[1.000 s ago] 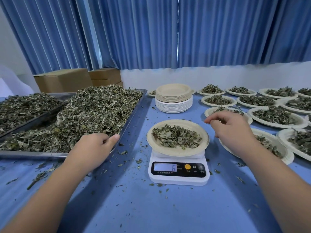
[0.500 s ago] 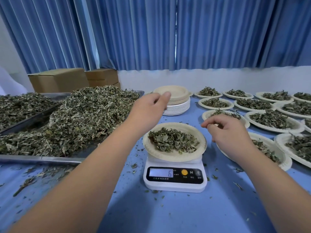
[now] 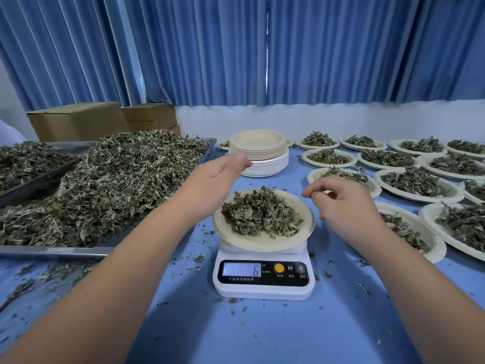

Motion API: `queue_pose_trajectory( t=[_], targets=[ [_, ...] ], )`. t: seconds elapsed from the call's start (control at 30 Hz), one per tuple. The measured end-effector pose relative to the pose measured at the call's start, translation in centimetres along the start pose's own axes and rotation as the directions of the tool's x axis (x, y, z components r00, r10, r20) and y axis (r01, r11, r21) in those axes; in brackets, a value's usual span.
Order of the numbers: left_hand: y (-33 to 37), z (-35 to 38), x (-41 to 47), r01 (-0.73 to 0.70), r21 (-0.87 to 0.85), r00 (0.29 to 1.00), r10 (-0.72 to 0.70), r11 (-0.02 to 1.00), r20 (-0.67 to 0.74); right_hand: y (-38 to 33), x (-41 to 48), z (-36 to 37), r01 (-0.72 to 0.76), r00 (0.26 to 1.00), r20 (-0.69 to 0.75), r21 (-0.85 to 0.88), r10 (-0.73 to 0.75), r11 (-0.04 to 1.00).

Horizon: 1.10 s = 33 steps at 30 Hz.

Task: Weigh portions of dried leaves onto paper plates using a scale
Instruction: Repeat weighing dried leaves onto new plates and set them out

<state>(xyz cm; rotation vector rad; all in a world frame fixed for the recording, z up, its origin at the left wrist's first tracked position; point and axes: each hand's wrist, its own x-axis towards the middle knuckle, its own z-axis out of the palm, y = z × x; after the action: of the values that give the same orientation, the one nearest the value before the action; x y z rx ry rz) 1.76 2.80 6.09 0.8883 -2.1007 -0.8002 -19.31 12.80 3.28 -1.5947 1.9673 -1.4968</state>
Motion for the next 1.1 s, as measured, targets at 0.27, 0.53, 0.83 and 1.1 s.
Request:
queue_pose_trajectory(
  t=[0.27,0.53,0.83,1.1],
  targets=[
    [-6.4,-6.2,-1.9,0.244,0.527,0.96,-0.126,0.814,-0.251,-0.1,0.0,0.2,0.018,1.0,0.007,-0.031,-0.018,0.999],
    [-8.5,-7.1,-1.8,0.412,0.651,0.86,-0.507,0.637,-0.048,0.1,0.0,0.3,0.026,1.0,-0.012,-0.036,-0.026,0.999],
    [-9.7,-7.6,-1.8,0.357,0.702,0.906,-0.411,0.616,-0.1,0.5,0.0,0.2,0.015,1.0,-0.006,-0.052,-0.015,0.999],
    [-9.2,-7.0,-2.0,0.313,0.746,0.884,-0.467,0.588,-0.003,0.2,-0.2,0.3,0.039,0.999,0.002,-0.059,-0.039,0.997]
  ],
)
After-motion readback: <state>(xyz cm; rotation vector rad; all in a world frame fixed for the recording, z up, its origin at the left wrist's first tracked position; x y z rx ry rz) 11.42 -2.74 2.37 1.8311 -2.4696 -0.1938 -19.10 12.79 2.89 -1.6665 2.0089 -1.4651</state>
